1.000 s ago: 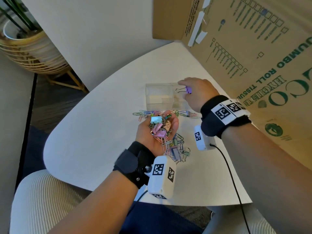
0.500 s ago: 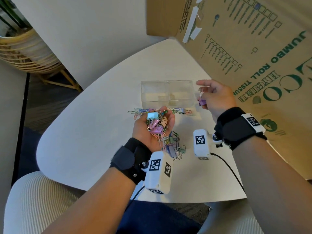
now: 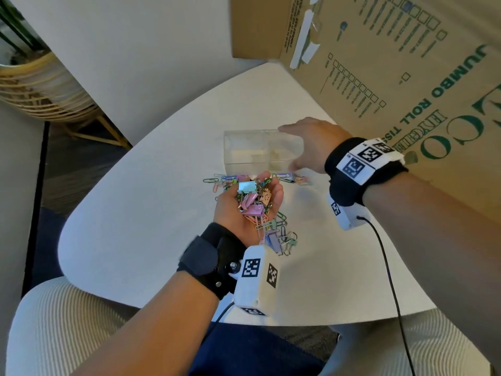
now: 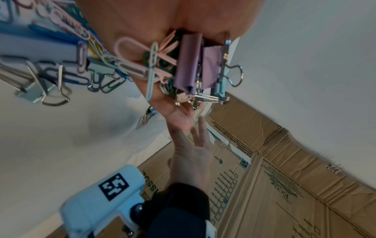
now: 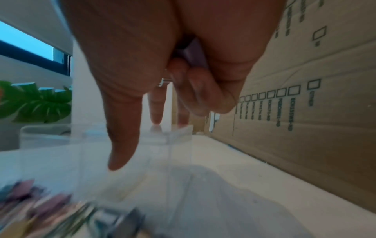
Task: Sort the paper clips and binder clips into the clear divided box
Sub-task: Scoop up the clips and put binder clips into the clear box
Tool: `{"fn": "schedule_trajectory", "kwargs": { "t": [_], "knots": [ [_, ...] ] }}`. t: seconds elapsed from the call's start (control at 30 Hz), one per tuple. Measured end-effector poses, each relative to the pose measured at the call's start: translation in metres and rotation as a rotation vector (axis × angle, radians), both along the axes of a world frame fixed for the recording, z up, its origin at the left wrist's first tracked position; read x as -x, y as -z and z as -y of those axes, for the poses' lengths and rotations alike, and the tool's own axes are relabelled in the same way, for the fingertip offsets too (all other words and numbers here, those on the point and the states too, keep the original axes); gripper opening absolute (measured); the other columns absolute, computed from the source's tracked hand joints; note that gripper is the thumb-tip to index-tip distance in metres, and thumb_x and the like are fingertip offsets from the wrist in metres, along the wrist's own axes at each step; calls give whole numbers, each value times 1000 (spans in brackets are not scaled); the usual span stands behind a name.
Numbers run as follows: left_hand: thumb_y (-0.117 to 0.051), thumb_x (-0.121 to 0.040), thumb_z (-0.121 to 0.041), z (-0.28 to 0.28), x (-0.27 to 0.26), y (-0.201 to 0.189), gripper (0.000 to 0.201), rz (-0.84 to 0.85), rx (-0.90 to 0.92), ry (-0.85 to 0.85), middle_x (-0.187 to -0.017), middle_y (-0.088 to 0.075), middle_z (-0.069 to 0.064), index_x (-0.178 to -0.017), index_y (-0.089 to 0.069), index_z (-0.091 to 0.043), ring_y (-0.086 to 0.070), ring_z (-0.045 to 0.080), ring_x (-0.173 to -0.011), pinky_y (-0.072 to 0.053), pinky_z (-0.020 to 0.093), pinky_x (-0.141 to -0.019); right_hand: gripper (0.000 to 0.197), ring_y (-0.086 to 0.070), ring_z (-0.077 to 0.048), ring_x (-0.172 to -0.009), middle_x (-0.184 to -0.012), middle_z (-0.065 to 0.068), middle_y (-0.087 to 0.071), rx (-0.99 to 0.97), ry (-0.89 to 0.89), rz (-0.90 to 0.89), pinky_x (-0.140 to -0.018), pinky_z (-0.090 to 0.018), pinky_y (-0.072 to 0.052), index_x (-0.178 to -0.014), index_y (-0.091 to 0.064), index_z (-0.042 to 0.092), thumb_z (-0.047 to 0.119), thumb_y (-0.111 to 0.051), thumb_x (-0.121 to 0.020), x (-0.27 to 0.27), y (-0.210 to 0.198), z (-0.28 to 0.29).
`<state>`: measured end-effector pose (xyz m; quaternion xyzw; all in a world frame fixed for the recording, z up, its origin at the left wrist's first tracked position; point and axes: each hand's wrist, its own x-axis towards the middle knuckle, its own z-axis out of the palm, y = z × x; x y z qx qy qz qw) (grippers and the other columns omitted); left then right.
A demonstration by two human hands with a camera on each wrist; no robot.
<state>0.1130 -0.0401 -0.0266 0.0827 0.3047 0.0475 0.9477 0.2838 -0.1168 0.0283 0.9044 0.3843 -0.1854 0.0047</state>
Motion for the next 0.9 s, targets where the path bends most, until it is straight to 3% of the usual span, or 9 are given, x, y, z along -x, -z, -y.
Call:
{"fn": "schedule_trajectory", "kwargs": {
  "t": [0.13, 0.27, 0.33, 0.43, 0.5, 0.6, 0.77, 0.83, 0.9],
  "knots": [
    [-36, -99, -29, -2, 3, 2, 54, 0, -2, -7, -83, -68, 18, -80, -73, 4, -69, 29, -72, -60, 36, -65, 56, -54, -23, -119, -139, 3, -54, -75, 86, -76, -94, -33, -45, -130, -54, 39, 40, -75, -78, -6, -13, 6],
    [-39, -98, -26, -3, 4, 1, 47, -10, 9, -12, -85, -67, 19, -82, -72, 5, -68, 29, -73, -60, 36, -65, 21, -57, -12, -102, -111, 9, -67, -397, 220, -195, -87, -23, -37, -107, -72, 29, 36, -65, -88, -17, -25, 6],
    [-39, -97, -25, -3, 5, 2, 47, -19, 0, -18, -84, -67, 19, -81, -72, 4, -68, 29, -73, -59, 35, -65, 20, -58, -13, -102, -107, 9, -66, -499, 276, -127, -89, -25, -40, -107, -70, 28, 35, -65, -89, -23, -27, 0],
    [-36, -97, -25, -6, 7, 5, 48, -23, 7, -26, -88, -67, 18, -83, -72, 3, -68, 29, -76, -59, 35, -65, 30, -55, -18, -114, -121, 6, -62, -517, 246, 35, -95, -32, -42, -120, -62, 31, 35, -62, -89, -27, -25, -9],
    [-35, -96, -25, -9, 8, 6, 47, -38, -17, -35, -89, -66, 19, -85, -72, 3, -68, 29, -75, -59, 35, -63, 21, -56, -18, -100, -108, 4, -62, -564, 178, 102, -85, -31, -44, -109, -65, 30, 36, -59, -89, -18, -25, -18],
    [-38, -94, -23, -14, 10, 5, 46, -38, -39, -50, -85, -67, 19, -83, -72, 4, -68, 29, -70, -59, 35, -64, 14, -58, -20, -75, -79, 5, -59, -532, 132, 28, -68, -31, -48, -86, -65, 25, 38, -59, -88, 2, -20, -26],
    [-39, -91, -21, -18, 10, 3, 44, -32, -90, -40, -80, -68, 16, -76, -74, 0, -64, 27, -68, -48, 31, -67, 30, -56, -19, -81, -84, 9, -53, -283, 81, -106, -72, -30, -46, -97, -63, 33, 58, -62, -80, 25, -1, -24],
    [-38, -94, -21, -19, 10, 5, 46, -21, -51, -47, -81, -68, 17, -76, -74, 2, -66, 29, -71, -56, 32, -69, 25, -55, -20, -78, -78, 9, -51, -351, 128, -129, -69, -30, -45, -97, -60, 30, 50, -62, -84, 31, 4, -19],
    [-37, -95, -22, -20, 10, 5, 48, -16, -61, -45, -80, -68, 17, -76, -74, 2, -66, 29, -70, -57, 32, -66, 13, -54, -21, -75, -77, 6, -52, -434, 213, -156, -63, -29, -41, -98, -58, 23, 29, -59, -87, 34, 4, -12]
  ]
}}
